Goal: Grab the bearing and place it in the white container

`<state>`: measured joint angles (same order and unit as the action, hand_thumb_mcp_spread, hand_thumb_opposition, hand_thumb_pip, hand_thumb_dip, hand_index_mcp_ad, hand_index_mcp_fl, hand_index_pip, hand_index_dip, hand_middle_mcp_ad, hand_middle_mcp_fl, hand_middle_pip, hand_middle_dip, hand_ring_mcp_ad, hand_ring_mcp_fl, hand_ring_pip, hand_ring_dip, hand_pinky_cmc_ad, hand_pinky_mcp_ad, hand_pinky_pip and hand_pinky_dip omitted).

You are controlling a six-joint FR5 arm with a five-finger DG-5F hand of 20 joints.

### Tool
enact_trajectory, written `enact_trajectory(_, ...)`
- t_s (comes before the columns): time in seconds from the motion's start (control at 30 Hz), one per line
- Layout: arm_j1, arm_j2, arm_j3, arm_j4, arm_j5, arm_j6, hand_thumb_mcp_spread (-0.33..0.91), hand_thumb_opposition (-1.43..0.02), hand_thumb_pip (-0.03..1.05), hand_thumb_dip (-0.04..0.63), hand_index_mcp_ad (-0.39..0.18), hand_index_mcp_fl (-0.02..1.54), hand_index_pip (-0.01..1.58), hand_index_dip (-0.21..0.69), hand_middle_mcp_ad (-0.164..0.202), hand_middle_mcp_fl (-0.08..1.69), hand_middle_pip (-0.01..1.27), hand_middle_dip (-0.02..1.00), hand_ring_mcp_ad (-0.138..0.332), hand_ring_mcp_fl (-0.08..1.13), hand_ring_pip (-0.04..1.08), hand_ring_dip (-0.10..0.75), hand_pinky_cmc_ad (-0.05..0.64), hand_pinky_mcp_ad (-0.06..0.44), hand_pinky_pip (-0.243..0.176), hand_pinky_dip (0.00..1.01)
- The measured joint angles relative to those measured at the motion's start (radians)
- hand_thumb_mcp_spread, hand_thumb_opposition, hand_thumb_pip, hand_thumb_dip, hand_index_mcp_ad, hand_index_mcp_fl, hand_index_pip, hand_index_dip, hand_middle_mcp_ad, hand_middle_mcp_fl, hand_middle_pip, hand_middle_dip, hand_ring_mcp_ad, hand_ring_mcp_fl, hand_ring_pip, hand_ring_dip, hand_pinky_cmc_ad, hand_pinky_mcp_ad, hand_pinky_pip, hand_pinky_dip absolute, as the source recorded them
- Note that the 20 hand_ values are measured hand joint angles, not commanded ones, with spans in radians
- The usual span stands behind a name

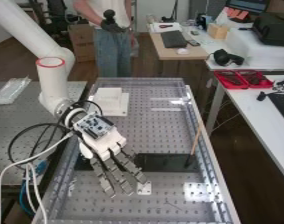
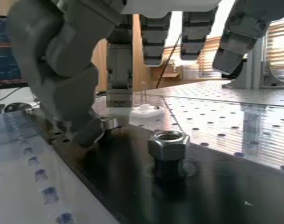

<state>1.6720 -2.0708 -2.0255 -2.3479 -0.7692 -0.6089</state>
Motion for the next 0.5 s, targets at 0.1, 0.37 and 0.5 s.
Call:
enact_trajectory(0.1, -0.001, 0.0, 0.0, 0.005, -0.002, -0.005, 0.37, -0.87, 0.66, 0.269, -0.066, 0.25, 1.49, 0.072, 0.051, 0.0, 0.13, 0.14, 0.161, 0.0, 0.07, 0.059, 0.382, 0.276, -0.12, 0.27)
enact_trajectory(0.37, -0.007, 0.007, 0.001, 0.02, -0.009, -0.023, 0.35, -0.89, 0.57, 0.265, -0.066, 0.38, 1.49, 0.073, 0.049, 0.0, 0.13, 0.14, 0.161, 0.0, 0.07, 0.059, 0.379, 0.278, -0.124, 0.25)
enact_trajectory(0.5, -0.01, 0.011, 0.002, 0.022, -0.016, -0.033, 0.35, -0.89, 0.57, 0.265, -0.066, 0.38, 1.49, 0.073, 0.049, 0.0, 0.13, 0.14, 0.161, 0.0, 0.08, 0.059, 0.382, 0.276, -0.124, 0.25)
